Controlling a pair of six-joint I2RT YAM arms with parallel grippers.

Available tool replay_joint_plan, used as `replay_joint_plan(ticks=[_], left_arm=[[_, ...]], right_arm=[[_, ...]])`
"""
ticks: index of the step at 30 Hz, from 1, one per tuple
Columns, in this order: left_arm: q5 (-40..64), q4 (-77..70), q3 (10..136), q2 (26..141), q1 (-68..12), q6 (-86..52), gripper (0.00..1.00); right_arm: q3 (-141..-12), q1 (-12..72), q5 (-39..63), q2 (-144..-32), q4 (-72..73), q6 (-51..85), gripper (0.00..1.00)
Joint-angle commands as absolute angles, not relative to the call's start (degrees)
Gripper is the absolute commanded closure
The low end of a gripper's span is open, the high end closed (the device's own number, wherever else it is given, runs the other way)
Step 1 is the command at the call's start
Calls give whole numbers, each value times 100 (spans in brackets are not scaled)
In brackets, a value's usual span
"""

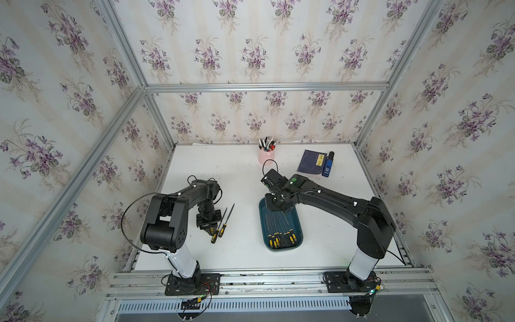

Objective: Put the file tool into the storage box
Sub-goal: Pick up the file tool from the center of the board.

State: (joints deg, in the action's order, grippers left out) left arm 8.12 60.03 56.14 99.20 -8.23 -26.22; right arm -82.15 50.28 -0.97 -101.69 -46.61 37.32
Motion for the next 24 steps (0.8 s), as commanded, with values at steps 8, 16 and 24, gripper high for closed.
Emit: replay_joint_plan(ticks=[8, 16, 24], left_arm=[[439, 5497, 5645, 9739, -802, -2293, 78], [450, 5436, 5607, 9579, -800, -2355, 69], [237, 5226, 5607, 9708, -795, -2426, 59]], right_arm=[[-8183, 5027, -96, -10177, -4701, 3719, 70], [-8093, 5026, 0, -10212, -4605, 3735, 71], [-8064, 5037, 0, -10177, -4614, 3746, 71]])
